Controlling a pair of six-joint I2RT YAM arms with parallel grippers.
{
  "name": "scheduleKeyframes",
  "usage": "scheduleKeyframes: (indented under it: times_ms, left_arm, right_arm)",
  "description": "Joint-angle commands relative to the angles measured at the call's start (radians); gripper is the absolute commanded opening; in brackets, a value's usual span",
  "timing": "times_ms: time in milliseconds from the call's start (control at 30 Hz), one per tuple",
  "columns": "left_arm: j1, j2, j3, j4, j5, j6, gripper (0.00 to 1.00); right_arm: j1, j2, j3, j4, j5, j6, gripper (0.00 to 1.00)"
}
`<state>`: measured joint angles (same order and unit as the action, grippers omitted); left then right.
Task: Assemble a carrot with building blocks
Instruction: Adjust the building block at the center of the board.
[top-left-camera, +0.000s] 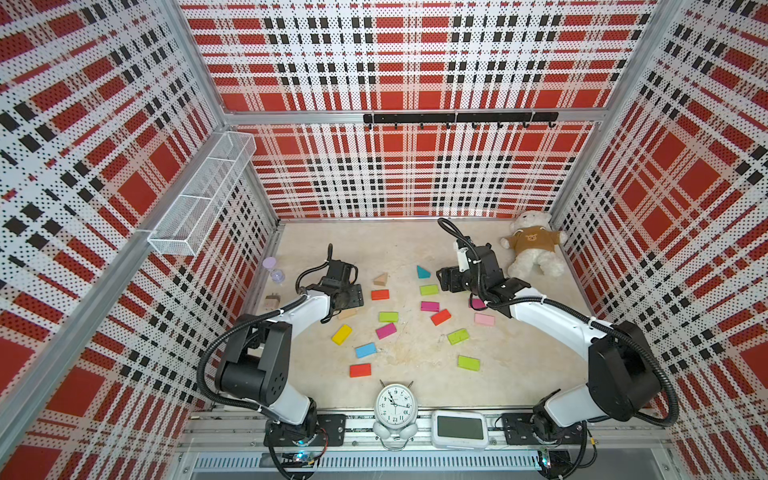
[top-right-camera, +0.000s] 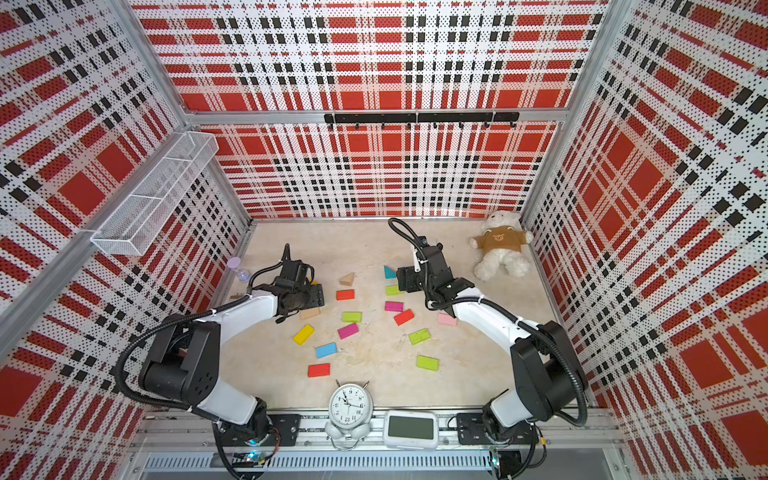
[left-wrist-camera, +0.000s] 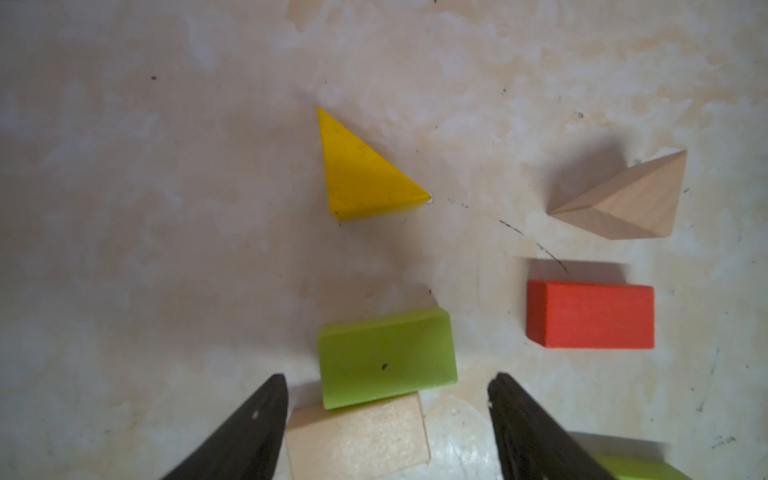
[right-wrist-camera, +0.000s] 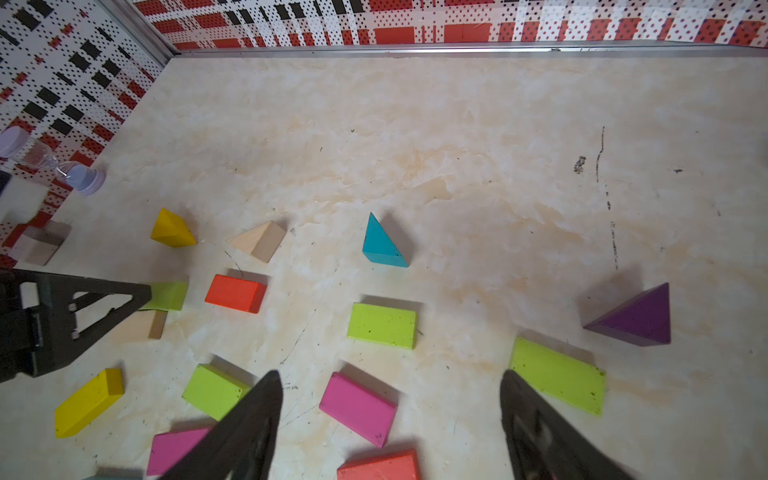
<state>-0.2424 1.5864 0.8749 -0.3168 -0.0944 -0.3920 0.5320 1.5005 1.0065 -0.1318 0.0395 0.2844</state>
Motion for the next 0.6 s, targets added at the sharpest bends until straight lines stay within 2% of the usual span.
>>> scheduleKeyframes:
  times_ms: [0,133,567]
  left_arm:
    - [0.005,0.034,0.040,-0.026,0.017,0.002,0.79]
    - [0.005,0.078,0.071,-0.043,0.013,0.004,0.86]
    - [0.000,0.156,0.140,-0.127,-0.006,0.032,0.80]
  right_arm:
    - [0.008,0.018,0.029,0.015,-0.006,0.015,0.84]
    - [0.007,0.032,0.038,0.012,-0.009,0.015,0.86]
    - [0.008,0.064,0.058,-0.002,-0.003,0.021,0.87]
